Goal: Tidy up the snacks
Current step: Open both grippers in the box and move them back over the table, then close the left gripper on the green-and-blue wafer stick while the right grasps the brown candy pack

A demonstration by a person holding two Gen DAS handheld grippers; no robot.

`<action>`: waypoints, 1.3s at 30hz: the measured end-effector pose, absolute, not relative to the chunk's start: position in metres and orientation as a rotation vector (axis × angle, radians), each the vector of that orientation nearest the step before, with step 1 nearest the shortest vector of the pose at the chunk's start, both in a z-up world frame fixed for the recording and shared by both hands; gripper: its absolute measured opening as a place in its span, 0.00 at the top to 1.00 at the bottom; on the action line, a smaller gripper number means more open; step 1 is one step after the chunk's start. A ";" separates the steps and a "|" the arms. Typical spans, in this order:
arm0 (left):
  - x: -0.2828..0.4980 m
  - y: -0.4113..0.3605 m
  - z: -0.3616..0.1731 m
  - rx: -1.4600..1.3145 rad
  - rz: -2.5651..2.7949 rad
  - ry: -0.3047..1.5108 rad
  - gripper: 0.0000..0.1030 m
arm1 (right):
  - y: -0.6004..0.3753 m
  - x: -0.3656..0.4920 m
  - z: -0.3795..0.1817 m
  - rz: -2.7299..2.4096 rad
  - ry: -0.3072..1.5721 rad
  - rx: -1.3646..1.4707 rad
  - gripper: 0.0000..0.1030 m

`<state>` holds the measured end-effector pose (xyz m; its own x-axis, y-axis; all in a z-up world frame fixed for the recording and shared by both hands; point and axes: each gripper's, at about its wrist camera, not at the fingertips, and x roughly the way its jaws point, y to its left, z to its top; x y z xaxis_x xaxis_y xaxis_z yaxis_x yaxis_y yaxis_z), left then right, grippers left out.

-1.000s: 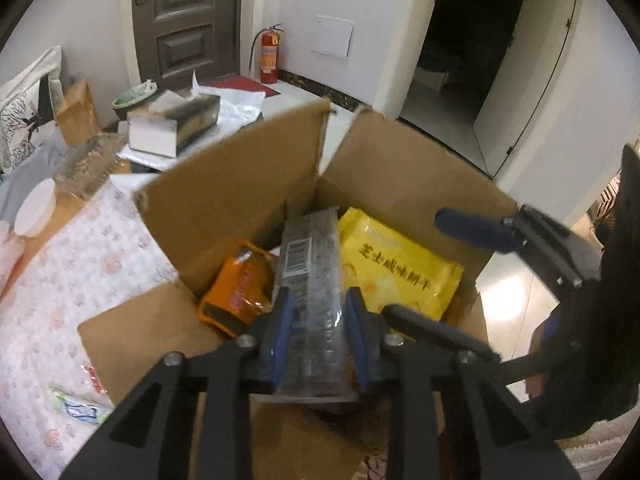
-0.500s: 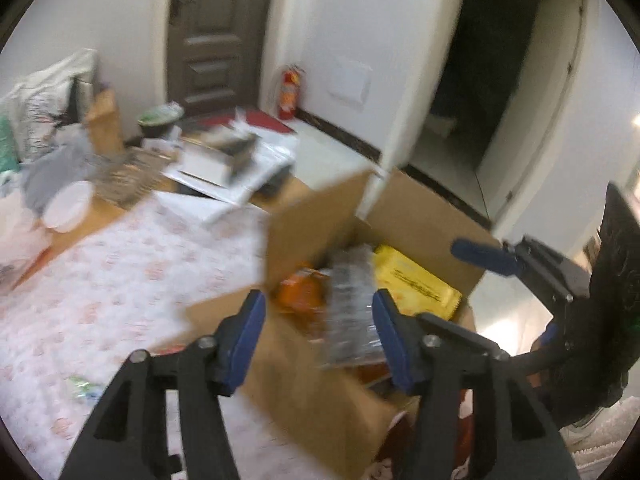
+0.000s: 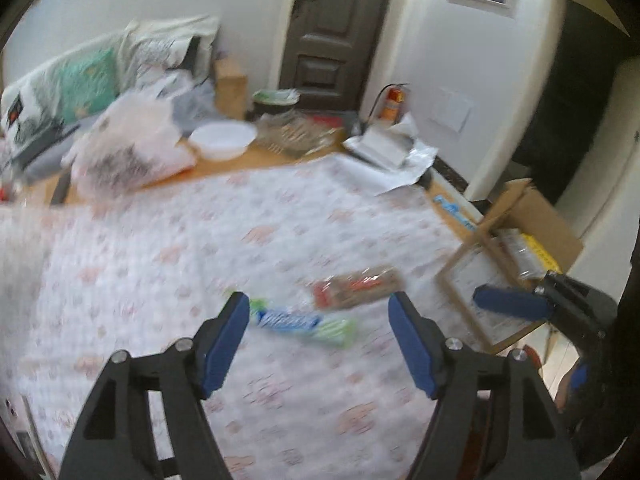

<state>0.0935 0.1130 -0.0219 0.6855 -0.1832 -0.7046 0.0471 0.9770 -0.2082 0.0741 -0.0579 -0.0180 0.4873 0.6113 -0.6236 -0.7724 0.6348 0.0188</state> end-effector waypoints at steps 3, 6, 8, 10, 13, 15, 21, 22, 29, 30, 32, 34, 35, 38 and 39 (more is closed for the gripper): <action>0.098 0.130 -0.051 -0.229 -0.125 0.854 0.33 | -0.033 0.084 -0.047 0.849 0.718 -0.287 0.37; 0.112 0.136 -0.078 -0.268 -0.136 0.902 0.33 | -0.025 0.106 -0.075 0.792 0.792 -0.266 0.37; 0.126 0.133 -0.094 -0.285 -0.147 0.941 0.33 | -0.026 0.124 -0.092 0.719 0.823 -0.253 0.37; 0.140 0.131 -0.108 -0.298 -0.145 0.980 0.33 | -0.032 0.141 -0.104 0.658 0.832 -0.241 0.36; 0.158 0.128 -0.126 -0.316 -0.145 1.027 0.33 | -0.031 0.164 -0.117 0.592 0.828 -0.246 0.36; 0.165 0.126 -0.131 -0.310 -0.139 1.030 0.33 | -0.033 0.177 -0.123 0.562 0.825 -0.249 0.36; 0.177 0.121 -0.138 -0.282 -0.130 1.024 0.33 | -0.038 0.214 -0.131 0.488 0.792 -0.212 0.35; 0.178 0.121 -0.138 -0.280 -0.127 1.020 0.33 | -0.036 0.219 -0.133 0.483 0.798 -0.217 0.34; 0.183 0.120 -0.139 -0.183 -0.109 0.992 0.54 | -0.037 0.245 -0.141 0.509 0.882 -0.158 0.26; 0.183 0.123 -0.139 -0.190 -0.110 0.989 0.56 | -0.039 0.248 -0.141 0.513 0.891 -0.143 0.26; 0.184 0.128 -0.140 -0.208 -0.116 0.983 0.57 | -0.044 0.248 -0.139 0.525 0.913 -0.101 0.26; 0.183 0.128 -0.139 -0.208 -0.117 0.984 0.57 | -0.048 0.243 -0.136 0.542 0.931 -0.075 0.26; 0.183 0.128 -0.139 -0.206 -0.116 0.985 0.57 | -0.049 0.238 -0.134 0.552 0.940 -0.072 0.26; 0.183 0.130 -0.138 -0.234 -0.124 0.992 0.56 | -0.054 0.222 -0.133 0.597 0.986 -0.070 0.24; 0.184 0.129 -0.139 -0.240 -0.127 0.994 0.54 | -0.055 0.216 -0.133 0.613 0.995 -0.078 0.24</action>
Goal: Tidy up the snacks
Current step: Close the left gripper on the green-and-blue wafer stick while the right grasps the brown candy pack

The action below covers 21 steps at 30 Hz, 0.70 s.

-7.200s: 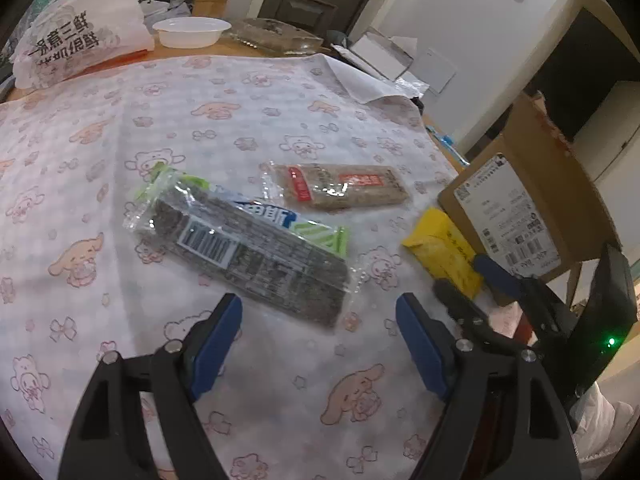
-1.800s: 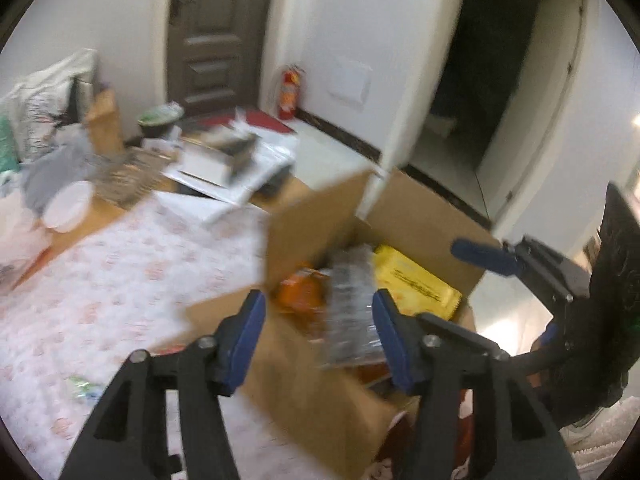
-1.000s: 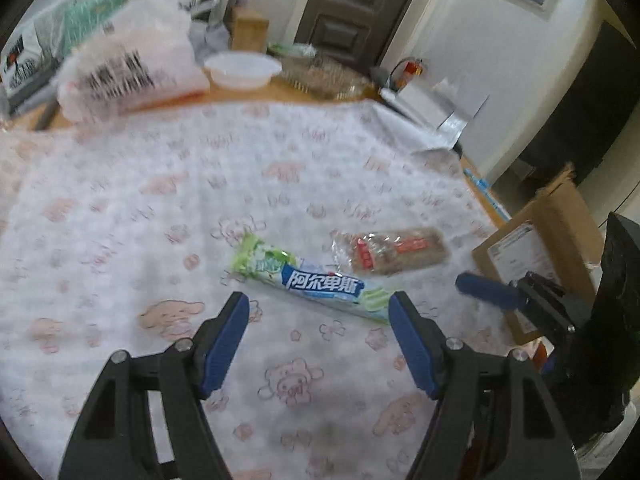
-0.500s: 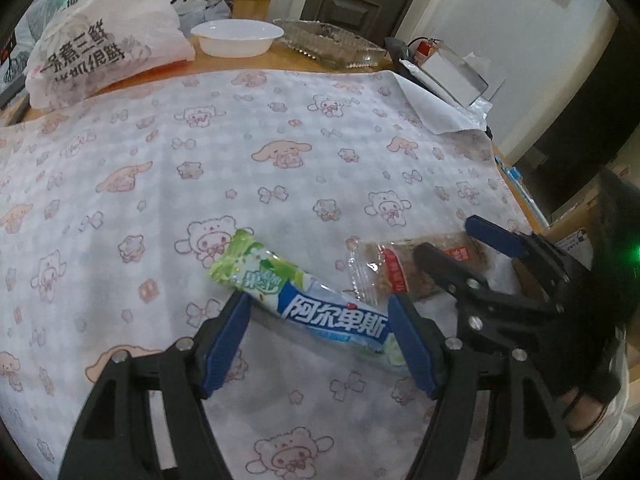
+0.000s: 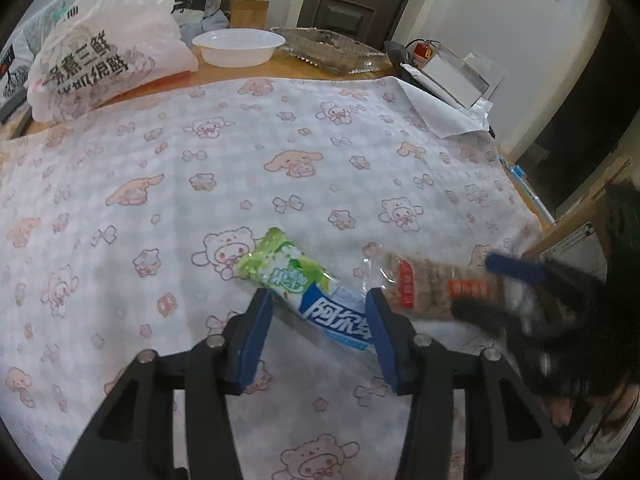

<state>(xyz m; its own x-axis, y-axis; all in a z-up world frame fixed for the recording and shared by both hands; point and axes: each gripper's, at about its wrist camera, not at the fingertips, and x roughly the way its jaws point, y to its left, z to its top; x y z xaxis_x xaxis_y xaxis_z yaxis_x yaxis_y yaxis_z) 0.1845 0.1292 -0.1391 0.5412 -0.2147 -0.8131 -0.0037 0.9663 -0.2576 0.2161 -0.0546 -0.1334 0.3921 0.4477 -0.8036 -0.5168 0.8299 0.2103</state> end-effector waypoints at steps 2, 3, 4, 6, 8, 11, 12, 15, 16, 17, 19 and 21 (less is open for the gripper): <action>0.184 0.129 -0.139 -0.254 -0.137 0.995 0.50 | -0.054 0.204 -0.133 0.651 1.015 -0.100 0.25; 0.184 0.128 -0.139 -0.253 -0.138 0.996 0.49 | -0.054 0.200 -0.132 0.667 1.022 -0.105 0.27; 0.184 0.127 -0.139 -0.246 -0.140 0.997 0.49 | -0.053 0.195 -0.132 0.685 1.026 -0.119 0.29; 0.183 0.123 -0.139 -0.239 -0.156 1.000 0.40 | -0.049 0.186 -0.133 0.688 1.007 -0.192 0.43; 0.182 0.116 -0.139 -0.243 -0.170 1.000 0.29 | -0.042 0.178 -0.135 0.656 0.969 -0.304 0.60; 0.182 0.104 -0.139 -0.218 -0.154 0.988 0.23 | -0.038 0.171 -0.136 0.629 0.940 -0.353 0.60; 0.182 0.100 -0.140 -0.201 -0.140 0.983 0.24 | -0.039 0.169 -0.136 0.614 0.931 -0.363 0.60; 0.181 0.098 -0.141 -0.178 -0.116 0.971 0.24 | -0.042 0.167 -0.137 0.538 0.907 -0.377 0.60; 0.180 0.097 -0.141 -0.173 -0.110 0.969 0.25 | -0.045 0.169 -0.137 0.516 0.906 -0.361 0.60; 0.179 0.097 -0.141 -0.163 -0.100 0.965 0.28 | -0.045 0.172 -0.137 0.503 0.909 -0.347 0.60; 0.176 0.094 -0.142 -0.102 -0.068 0.959 0.38 | -0.048 0.174 -0.136 0.480 0.911 -0.323 0.59; 0.171 0.093 -0.144 -0.052 -0.061 0.947 0.46 | -0.049 0.174 -0.136 0.480 0.911 -0.311 0.59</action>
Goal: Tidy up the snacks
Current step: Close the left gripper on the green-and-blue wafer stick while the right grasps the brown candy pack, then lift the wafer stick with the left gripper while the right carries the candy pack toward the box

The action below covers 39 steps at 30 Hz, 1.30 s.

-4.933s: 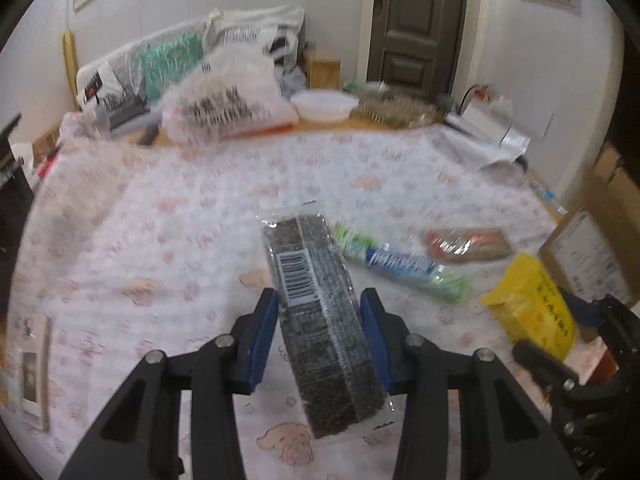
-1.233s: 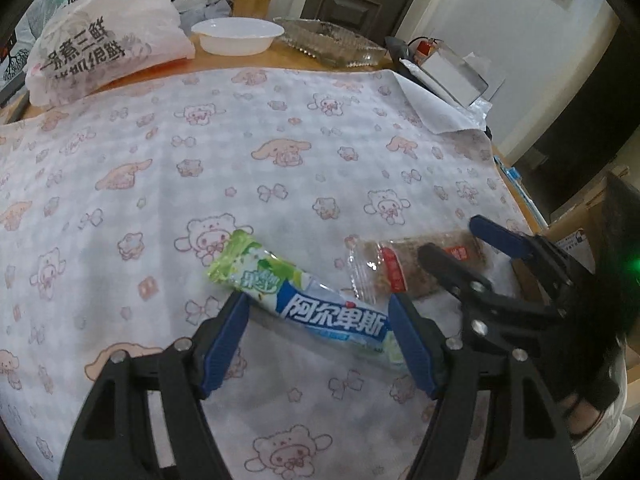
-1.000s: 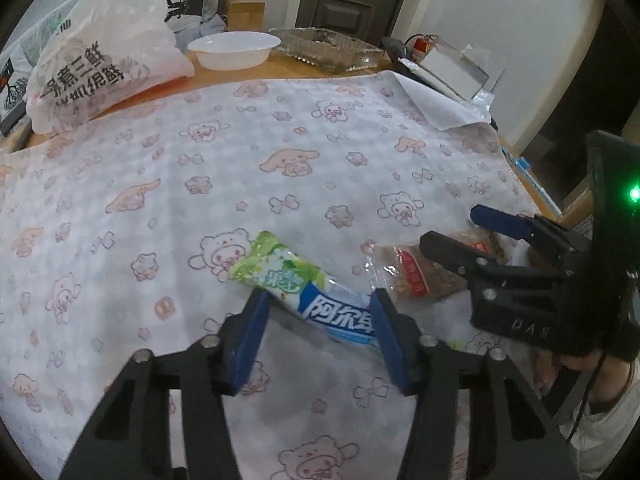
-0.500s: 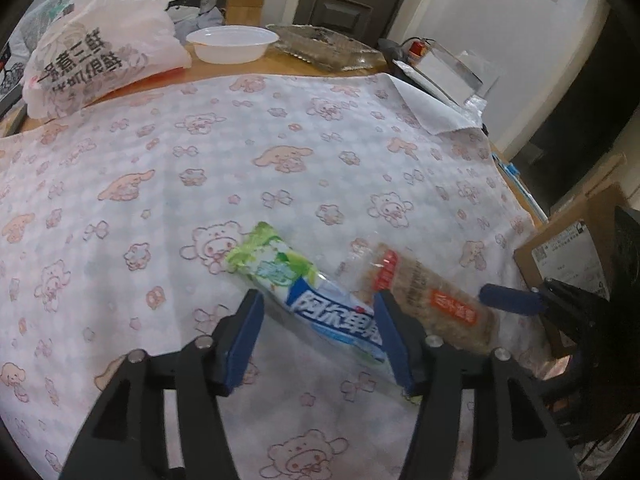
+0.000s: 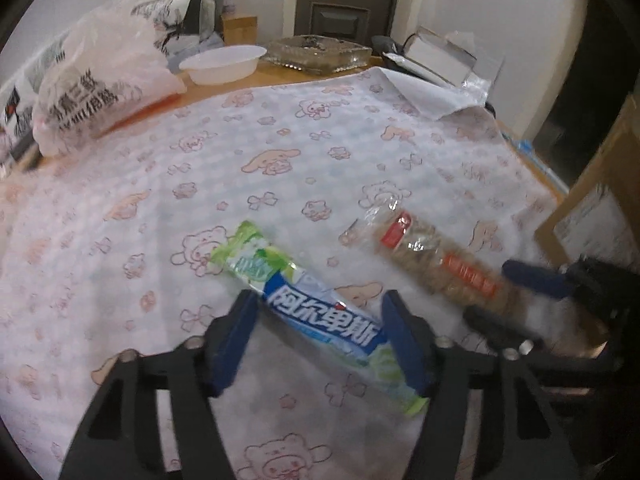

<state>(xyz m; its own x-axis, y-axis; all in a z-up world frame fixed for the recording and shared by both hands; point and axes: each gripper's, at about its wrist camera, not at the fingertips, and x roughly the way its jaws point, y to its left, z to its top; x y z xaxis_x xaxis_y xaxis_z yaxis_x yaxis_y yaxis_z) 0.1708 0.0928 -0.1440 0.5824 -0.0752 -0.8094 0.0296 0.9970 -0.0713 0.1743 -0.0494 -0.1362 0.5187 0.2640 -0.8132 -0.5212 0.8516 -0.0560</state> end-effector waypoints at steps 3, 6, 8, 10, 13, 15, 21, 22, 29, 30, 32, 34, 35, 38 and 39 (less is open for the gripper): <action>0.160 0.097 -0.144 -0.018 -0.059 0.953 0.51 | -0.049 0.174 -0.136 0.485 0.913 -0.306 0.59; 0.145 0.113 -0.143 -0.019 -0.040 0.973 0.51 | -0.052 0.174 -0.135 0.487 0.919 -0.300 0.59; 0.134 0.126 -0.142 -0.030 -0.004 0.980 0.51 | -0.052 0.175 -0.135 0.500 0.921 -0.292 0.59; 0.127 0.137 -0.143 -0.066 0.000 0.983 0.57 | -0.052 0.177 -0.136 0.514 0.922 -0.283 0.58; 0.129 0.143 -0.142 -0.097 -0.008 0.976 0.63 | -0.049 0.181 -0.140 0.544 0.930 -0.275 0.53; 0.133 0.138 -0.142 -0.090 -0.034 0.970 0.63 | -0.046 0.182 -0.140 0.571 0.927 -0.288 0.53; 0.152 0.123 -0.143 0.004 -0.032 0.961 0.73 | -0.041 0.190 -0.141 0.616 0.918 -0.267 0.51; 0.153 0.123 -0.143 0.009 -0.037 0.962 0.73 | -0.039 0.187 -0.141 0.645 0.925 -0.265 0.51; 0.151 0.129 -0.141 -0.031 -0.075 0.963 0.75 | -0.033 0.185 -0.141 0.667 0.905 -0.291 0.64; 0.150 0.129 -0.141 -0.033 -0.076 0.962 0.75 | -0.032 0.184 -0.141 0.667 0.898 -0.303 0.64; 0.147 0.124 -0.141 -0.021 -0.081 0.962 0.75 | -0.032 0.180 -0.140 0.661 0.885 -0.300 0.65; 0.143 0.121 -0.139 -0.030 -0.093 0.951 0.75 | -0.035 0.176 -0.135 0.662 0.868 -0.273 0.65; 0.141 0.120 -0.135 -0.031 -0.090 0.942 0.75 | -0.034 0.173 -0.131 0.658 0.851 -0.276 0.65; 0.131 0.124 -0.121 -0.048 -0.074 0.905 0.75 | -0.032 0.162 -0.117 0.664 0.819 -0.287 0.65; 0.127 0.125 -0.117 -0.051 -0.068 0.894 0.75 | -0.033 0.158 -0.110 0.670 0.807 -0.278 0.65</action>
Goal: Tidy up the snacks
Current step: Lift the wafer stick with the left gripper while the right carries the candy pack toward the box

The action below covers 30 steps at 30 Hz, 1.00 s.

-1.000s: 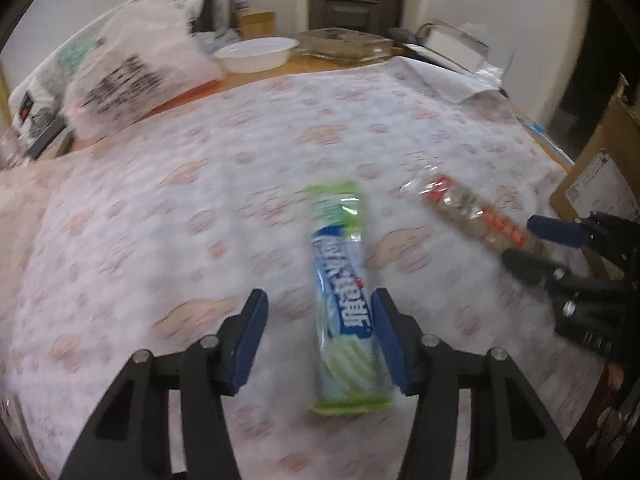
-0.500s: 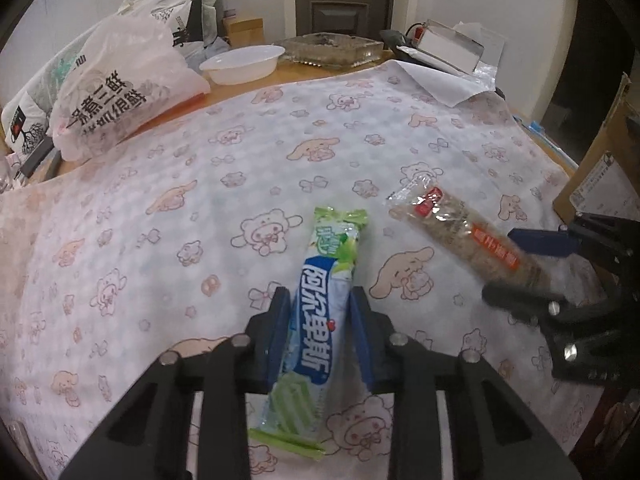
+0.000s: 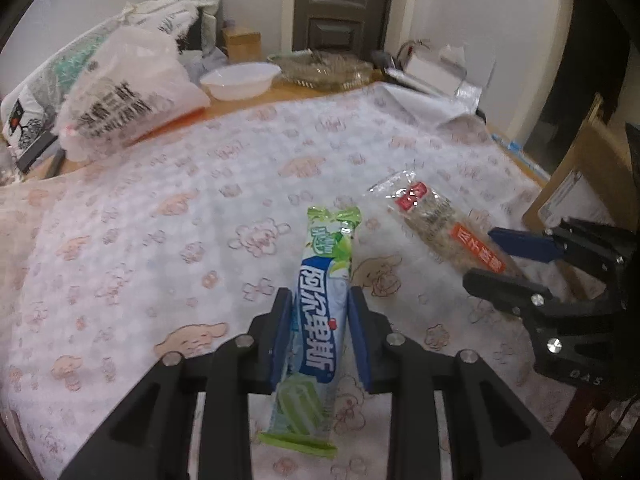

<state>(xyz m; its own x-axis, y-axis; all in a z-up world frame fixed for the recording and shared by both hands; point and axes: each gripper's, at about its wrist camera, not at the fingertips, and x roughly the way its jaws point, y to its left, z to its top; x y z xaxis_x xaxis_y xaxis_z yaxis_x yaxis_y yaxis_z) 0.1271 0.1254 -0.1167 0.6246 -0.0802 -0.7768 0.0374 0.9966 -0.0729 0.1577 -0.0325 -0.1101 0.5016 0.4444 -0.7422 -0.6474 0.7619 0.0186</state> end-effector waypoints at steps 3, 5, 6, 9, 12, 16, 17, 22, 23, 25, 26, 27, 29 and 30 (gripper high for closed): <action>0.110 0.128 -0.099 -0.055 -0.051 0.854 0.75 | -0.033 0.142 -0.090 0.694 0.763 -0.258 0.65; 0.098 0.128 -0.085 -0.056 -0.043 0.825 0.75 | -0.031 0.130 -0.074 0.711 0.728 -0.258 0.65; 0.090 0.128 -0.076 -0.052 -0.037 0.805 0.75 | -0.032 0.123 -0.066 0.720 0.708 -0.256 0.65; 0.074 0.124 -0.053 -0.041 -0.022 0.757 0.75 | -0.035 0.104 -0.042 0.740 0.651 -0.250 0.65; 0.058 0.115 -0.027 -0.033 -0.019 0.706 0.75 | -0.047 0.087 -0.016 0.741 0.586 -0.246 0.65; 0.048 0.093 0.004 -0.017 -0.034 0.652 0.75 | -0.078 0.074 0.014 0.708 0.513 -0.210 0.65; 0.048 0.082 0.014 -0.004 -0.045 0.635 0.75 | -0.087 0.072 0.019 0.697 0.499 -0.202 0.65; 0.058 0.029 0.043 0.046 -0.109 0.596 0.75 | -0.149 0.074 0.035 0.615 0.462 -0.143 0.65; 0.063 0.016 0.048 0.053 -0.129 0.592 0.75 | -0.165 0.076 0.036 0.593 0.461 -0.126 0.65; 0.072 -0.009 0.054 0.062 -0.172 0.592 0.75 | -0.190 0.081 0.035 0.560 0.463 -0.104 0.65; 0.078 -0.023 0.056 0.071 -0.198 0.595 0.75 | -0.201 0.083 0.034 0.547 0.465 -0.095 0.65; 0.084 -0.034 0.057 0.077 -0.217 0.599 0.75 | -0.214 0.086 0.033 0.531 0.466 -0.082 0.65; 0.098 -0.058 0.057 0.087 -0.251 0.609 0.75 | -0.236 0.093 0.029 0.501 0.475 -0.061 0.65; 0.103 -0.068 0.056 0.091 -0.264 0.615 0.75 | -0.248 0.097 0.026 0.484 0.483 -0.052 0.65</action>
<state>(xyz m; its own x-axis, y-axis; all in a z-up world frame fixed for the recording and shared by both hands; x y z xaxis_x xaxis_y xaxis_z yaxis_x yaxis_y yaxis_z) 0.1035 -0.0684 0.0563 0.7842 -0.2175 -0.5812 0.2711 0.9625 0.0057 0.0975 -0.2483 0.0258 0.7750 0.4350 -0.4585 -0.4592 0.8860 0.0644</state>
